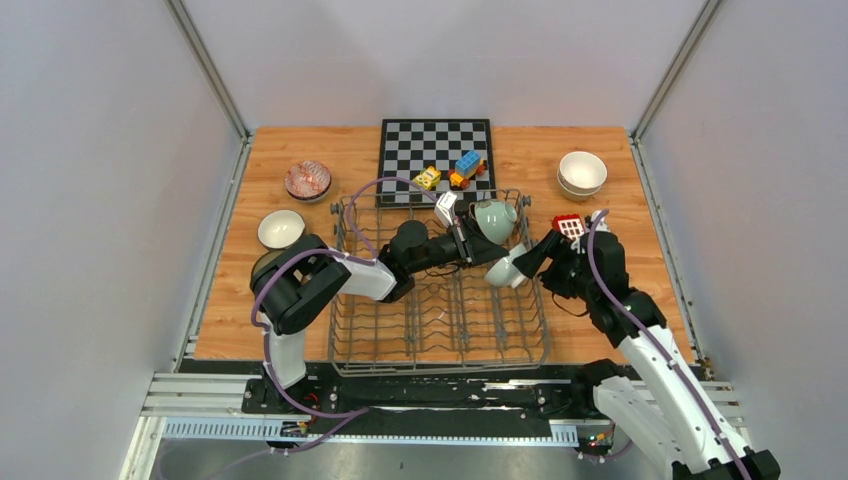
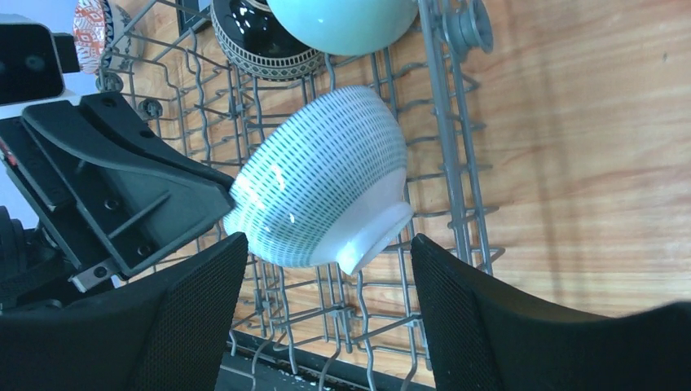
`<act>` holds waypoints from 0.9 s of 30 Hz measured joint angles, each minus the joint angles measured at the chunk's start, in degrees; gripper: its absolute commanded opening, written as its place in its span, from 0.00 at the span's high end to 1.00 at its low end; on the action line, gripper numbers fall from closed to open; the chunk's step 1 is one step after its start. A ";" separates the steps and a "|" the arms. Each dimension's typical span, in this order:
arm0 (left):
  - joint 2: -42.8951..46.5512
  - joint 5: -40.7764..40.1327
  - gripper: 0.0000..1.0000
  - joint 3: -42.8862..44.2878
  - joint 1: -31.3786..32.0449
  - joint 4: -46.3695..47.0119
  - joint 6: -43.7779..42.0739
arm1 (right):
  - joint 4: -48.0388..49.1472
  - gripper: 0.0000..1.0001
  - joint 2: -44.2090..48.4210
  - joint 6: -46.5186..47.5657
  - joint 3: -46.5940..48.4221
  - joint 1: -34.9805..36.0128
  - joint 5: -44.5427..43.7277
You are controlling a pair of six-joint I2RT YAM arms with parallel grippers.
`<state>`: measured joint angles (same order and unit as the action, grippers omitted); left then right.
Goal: Unload the bowls from the dish rack
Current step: Pick up the bowl from the dish rack.
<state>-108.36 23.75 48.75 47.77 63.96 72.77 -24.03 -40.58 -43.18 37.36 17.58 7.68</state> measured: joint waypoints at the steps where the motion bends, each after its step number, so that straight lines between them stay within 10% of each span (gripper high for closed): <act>1: 0.00 -0.04 1.00 0.00 0.00 0.00 0.00 | 0.42 0.21 0.74 -1.57 -1.18 0.00 0.15; 27: -0.02 -2.40 1.00 -0.46 0.22 0.26 0.02 | 12.11 0.37 0.13 -16.48 -8.55 -0.35 3.80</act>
<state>-108.38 21.34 48.29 47.99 64.23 72.79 -11.92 -40.45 -59.66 28.82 17.23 11.49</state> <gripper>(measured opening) 0.007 0.635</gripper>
